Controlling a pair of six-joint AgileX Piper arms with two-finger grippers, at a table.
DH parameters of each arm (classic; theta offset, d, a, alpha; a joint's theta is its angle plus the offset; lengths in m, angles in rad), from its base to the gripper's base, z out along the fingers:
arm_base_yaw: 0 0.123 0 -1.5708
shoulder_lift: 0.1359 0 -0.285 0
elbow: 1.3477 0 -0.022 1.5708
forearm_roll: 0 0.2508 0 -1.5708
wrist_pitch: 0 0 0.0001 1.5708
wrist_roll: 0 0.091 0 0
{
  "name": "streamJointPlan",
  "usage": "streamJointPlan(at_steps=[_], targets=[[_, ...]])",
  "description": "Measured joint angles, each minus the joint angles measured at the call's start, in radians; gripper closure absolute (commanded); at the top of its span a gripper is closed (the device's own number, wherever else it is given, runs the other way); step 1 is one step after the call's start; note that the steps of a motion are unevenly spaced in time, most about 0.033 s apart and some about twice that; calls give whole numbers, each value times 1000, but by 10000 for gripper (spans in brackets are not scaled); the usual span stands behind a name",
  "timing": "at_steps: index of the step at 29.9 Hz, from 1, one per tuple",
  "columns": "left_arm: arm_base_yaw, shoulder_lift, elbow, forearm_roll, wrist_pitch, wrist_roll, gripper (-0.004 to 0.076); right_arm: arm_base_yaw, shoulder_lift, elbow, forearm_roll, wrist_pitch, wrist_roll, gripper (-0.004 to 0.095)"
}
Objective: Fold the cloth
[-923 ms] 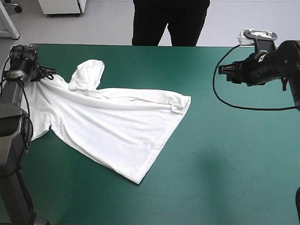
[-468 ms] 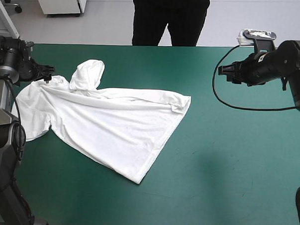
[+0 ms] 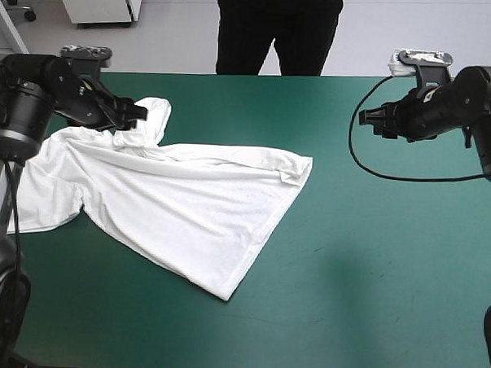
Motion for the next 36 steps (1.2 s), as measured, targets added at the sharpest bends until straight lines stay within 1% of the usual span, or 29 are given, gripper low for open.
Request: streamJointPlan(at_steps=[7,11,14,21,25,31,36], targets=[[-232,-185,205,-14,5,31,269,0,0,0,-18,9,0,487],[-316,-229,284,-76,6,32,268,0,0,0,-18,10,0,490],[-393,-240,347,-92,6,2,268,0,0,0,-18,10,0,490],[-598,-229,497,-45,2,-55,267,0,0,0,-19,10,0,490],[-681,-205,560,-21,-12,-76,268,0,0,0,-20,10,0,490],[-770,-141,612,-13,-79,-94,268,0,0,0,-21,10,0,490],[-812,-58,616,-10,-109,-101,268,0,0,0,-22,10,0,497]])
